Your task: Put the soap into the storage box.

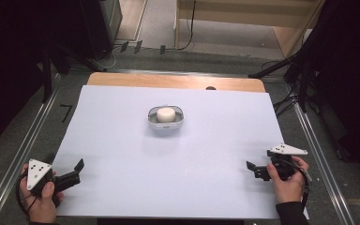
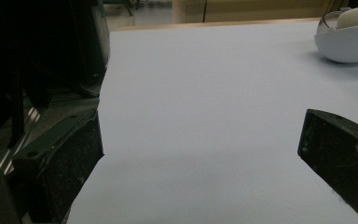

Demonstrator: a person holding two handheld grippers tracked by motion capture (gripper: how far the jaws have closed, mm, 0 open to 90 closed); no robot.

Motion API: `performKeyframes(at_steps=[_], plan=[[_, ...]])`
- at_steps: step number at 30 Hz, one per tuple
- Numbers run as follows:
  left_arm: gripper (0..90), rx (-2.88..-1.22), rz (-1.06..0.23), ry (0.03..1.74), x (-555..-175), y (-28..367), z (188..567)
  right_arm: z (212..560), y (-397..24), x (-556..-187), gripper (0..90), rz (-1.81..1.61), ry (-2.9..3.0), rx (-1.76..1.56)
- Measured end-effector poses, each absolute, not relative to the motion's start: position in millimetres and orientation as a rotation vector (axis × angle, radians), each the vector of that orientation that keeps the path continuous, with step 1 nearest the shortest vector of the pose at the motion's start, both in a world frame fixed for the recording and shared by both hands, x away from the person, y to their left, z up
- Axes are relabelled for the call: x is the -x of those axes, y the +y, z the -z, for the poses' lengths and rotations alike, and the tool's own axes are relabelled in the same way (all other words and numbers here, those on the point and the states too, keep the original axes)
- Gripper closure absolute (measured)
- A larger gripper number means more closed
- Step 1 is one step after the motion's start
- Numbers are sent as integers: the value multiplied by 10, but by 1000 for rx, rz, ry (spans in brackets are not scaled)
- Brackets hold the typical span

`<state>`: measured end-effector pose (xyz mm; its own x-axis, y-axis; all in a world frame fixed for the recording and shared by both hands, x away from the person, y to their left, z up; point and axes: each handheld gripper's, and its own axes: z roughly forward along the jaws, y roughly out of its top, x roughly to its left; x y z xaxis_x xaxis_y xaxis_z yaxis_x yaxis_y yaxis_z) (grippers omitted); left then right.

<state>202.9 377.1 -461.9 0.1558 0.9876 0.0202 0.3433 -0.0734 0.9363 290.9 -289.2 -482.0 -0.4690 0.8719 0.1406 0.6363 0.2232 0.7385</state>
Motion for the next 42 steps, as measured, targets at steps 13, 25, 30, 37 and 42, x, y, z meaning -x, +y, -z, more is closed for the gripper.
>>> performKeyframes(at_steps=[13, 25, 30, 37, 42], plan=[[2, -1571, -942, 1323, -2029, 3769, 4619, 4864, -3162, -2724, 0, -1086, 2143, -1442], [2, -1577, -944, 1324, -2030, 3765, 4618, 4874, -3421, -2555, 0, -1074, 2080, -1486], [2, -1577, -944, 1323, -2031, 3763, 4619, 4892, -3481, -2497, 0, -1075, 2063, -1499], [2, -1588, -951, 1320, -2035, 3757, 4620, 4912, -3429, -2485, 0, -1054, 2075, -1475], [2, -1592, -948, 1323, -2037, 3756, 4618, 4916, -3441, -2488, 0, -1061, 2070, -1495]])
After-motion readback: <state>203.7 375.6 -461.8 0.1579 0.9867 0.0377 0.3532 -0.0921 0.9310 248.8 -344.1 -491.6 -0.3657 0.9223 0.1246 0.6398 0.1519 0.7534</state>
